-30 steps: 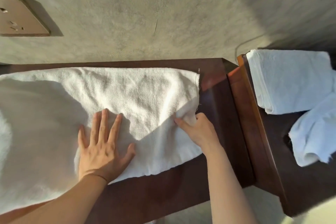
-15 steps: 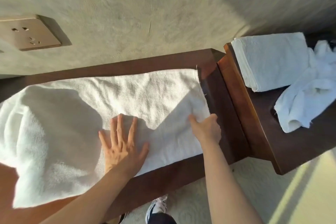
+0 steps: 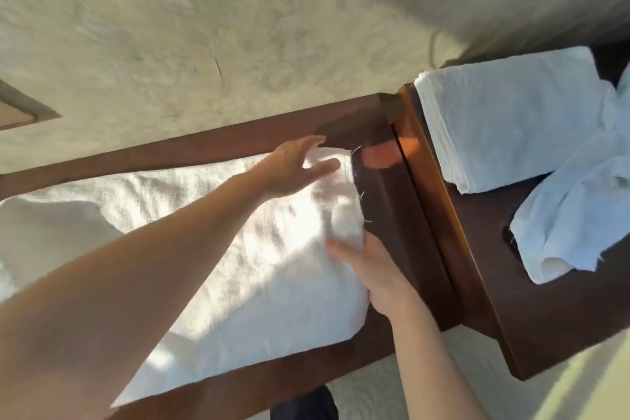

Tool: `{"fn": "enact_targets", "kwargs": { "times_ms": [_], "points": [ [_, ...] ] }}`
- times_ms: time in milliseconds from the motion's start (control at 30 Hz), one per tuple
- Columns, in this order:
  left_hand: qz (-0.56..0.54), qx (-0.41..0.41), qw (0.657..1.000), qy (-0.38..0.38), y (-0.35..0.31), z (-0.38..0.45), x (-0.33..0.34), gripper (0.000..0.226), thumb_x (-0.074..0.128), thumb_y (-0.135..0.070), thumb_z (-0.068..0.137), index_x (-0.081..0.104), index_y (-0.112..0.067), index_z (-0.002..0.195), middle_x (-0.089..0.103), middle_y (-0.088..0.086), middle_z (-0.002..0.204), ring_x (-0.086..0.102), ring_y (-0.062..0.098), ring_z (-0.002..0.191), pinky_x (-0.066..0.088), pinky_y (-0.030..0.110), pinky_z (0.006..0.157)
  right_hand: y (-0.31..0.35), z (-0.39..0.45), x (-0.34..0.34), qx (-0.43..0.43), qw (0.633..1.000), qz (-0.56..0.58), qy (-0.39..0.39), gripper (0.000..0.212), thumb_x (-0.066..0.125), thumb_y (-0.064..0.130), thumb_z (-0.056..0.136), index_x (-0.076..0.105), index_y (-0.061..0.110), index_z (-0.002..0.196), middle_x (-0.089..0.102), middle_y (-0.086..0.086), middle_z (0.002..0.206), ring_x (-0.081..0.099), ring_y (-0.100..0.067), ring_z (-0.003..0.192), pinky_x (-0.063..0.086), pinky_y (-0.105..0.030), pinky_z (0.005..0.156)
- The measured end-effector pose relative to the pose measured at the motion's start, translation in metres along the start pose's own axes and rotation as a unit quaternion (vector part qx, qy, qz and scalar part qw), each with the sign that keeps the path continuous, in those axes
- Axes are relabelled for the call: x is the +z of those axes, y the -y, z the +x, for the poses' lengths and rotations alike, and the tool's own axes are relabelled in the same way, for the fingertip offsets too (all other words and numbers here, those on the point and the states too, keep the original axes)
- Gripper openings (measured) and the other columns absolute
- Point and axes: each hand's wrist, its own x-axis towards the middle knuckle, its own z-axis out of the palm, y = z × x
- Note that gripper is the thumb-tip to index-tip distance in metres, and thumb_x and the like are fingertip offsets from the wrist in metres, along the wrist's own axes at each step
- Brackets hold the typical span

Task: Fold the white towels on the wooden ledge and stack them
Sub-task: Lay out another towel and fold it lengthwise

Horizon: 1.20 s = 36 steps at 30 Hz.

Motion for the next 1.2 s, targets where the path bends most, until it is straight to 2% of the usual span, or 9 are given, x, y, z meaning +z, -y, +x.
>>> {"fn": "enact_targets", "kwargs": {
  "times_ms": [133, 367, 500, 600, 767, 867, 1000, 1133, 1200],
  "points": [
    [0.073, -0.015, 0.994, 0.076, -0.014, 0.033, -0.014, 0.086, 0.055, -0.081, 0.070, 0.057, -0.028, 0.139, 0.057, -0.007, 0.137, 0.053, 0.014, 0.127, 0.038, 0.029, 0.105, 0.013, 0.010, -0.011, -0.008, 0.996, -0.015, 0.085, 0.030, 0.065, 0.009, 0.094, 0.068, 0.025, 0.119, 0.076, 0.007, 0.110, 0.072, -0.011, 0.103, 0.056, -0.025, 0.087],
    [0.119, -0.064, 0.940, 0.314, -0.027, 0.069, -0.055, 0.078, 0.077, -0.086, 0.043, 0.072, -0.030, 0.098, 0.075, -0.008, 0.101, 0.071, 0.012, 0.097, 0.056, 0.038, 0.094, 0.027, 0.020, -0.036, -0.086, 0.980, -0.113, 0.138, 0.071, 0.054, 0.009, 0.097, 0.036, 0.064, 0.139, 0.042, 0.058, 0.124, 0.038, 0.032, 0.116, 0.040, 0.002, 0.081],
    [0.249, -0.104, 0.860, 0.433, -0.040, 0.079, -0.067, 0.048, 0.091, -0.056, 0.059, 0.073, -0.039, 0.101, 0.074, -0.017, 0.104, 0.064, 0.008, 0.108, 0.042, 0.035, 0.109, 0.026, 0.028, -0.046, -0.065, 0.981, -0.094, 0.154, 0.060, 0.053, 0.005, 0.097, 0.055, 0.058, 0.124, 0.061, 0.043, 0.113, 0.052, 0.020, 0.112, 0.046, -0.002, 0.077],
    [0.296, -0.093, 0.845, 0.436, -0.052, 0.076, -0.064, 0.048, 0.091, -0.056, 0.058, 0.065, -0.050, 0.098, 0.064, -0.027, 0.103, 0.055, -0.002, 0.101, 0.040, 0.029, 0.099, 0.025, 0.029, -0.051, -0.040, 0.984, -0.078, 0.158, 0.051, 0.054, 0.003, 0.095, 0.069, 0.049, 0.113, 0.072, 0.024, 0.106, 0.063, 0.005, 0.106, 0.051, -0.013, 0.079],
    [0.123, -0.158, 0.858, 0.474, -0.047, 0.061, -0.065, 0.024, 0.087, -0.042, 0.069, 0.076, -0.036, 0.090, 0.075, -0.023, 0.102, 0.063, -0.006, 0.102, 0.044, 0.025, 0.098, 0.019, 0.029, -0.064, -0.009, 0.987, 0.011, 0.161, 0.044, 0.059, -0.003, 0.092, 0.079, 0.036, 0.089, 0.076, 0.003, 0.093, 0.071, -0.008, 0.090, 0.054, -0.016, 0.073],
    [0.020, -0.188, 0.853, 0.487, -0.037, 0.054, -0.074, 0.054, 0.090, -0.026, 0.069, 0.070, -0.019, 0.119, 0.074, -0.002, 0.118, 0.066, 0.019, 0.119, 0.050, 0.035, 0.101, 0.010, 0.028, -0.069, 0.014, 0.986, 0.026, 0.164, 0.025, 0.067, 0.010, 0.083, 0.075, 0.016, 0.105, 0.073, -0.017, 0.108, 0.070, -0.028, 0.104, 0.054, -0.030, 0.086],
    [-0.040, -0.197, 0.835, 0.513, -0.036, 0.060, -0.076, 0.051, 0.076, 0.000, 0.080, 0.063, -0.008, 0.128, 0.073, 0.011, 0.121, 0.068, 0.022, 0.115, 0.055, 0.032, 0.096, 0.003, 0.024, -0.074, 0.047, 0.984, 0.006, 0.169, 0.031, 0.074, 0.022, 0.085, 0.073, 0.012, 0.114, 0.074, -0.011, 0.114, 0.070, -0.027, 0.110, 0.053, -0.047, 0.102],
    [0.059, -0.196, 0.769, 0.605, -0.042, 0.064, -0.057, 0.030, 0.081, -0.007, 0.080, 0.077, -0.024, 0.105, 0.076, 0.001, 0.110, 0.070, 0.015, 0.109, 0.050, 0.036, 0.104, 0.001, 0.024, -0.079, 0.054, 0.985, -0.077, 0.142, 0.016, 0.073, 0.027, 0.091, 0.075, 0.025, 0.106, 0.076, 0.001, 0.107, 0.071, -0.014, 0.105, 0.052, -0.041, 0.101],
    [0.097, -0.188, 0.779, 0.590, -0.046, 0.063, -0.056, 0.039, 0.085, -0.017, 0.076, 0.073, -0.023, 0.112, 0.077, -0.010, 0.105, 0.069, -0.002, 0.100, 0.045, 0.025, 0.100, 0.000, 0.023, -0.080, 0.064, 0.981, -0.117, 0.141, 0.012, 0.073, 0.031, 0.091, 0.076, 0.029, 0.102, 0.076, 0.005, 0.104, 0.070, -0.009, 0.102, 0.052, -0.036, 0.099]
  ]
}}
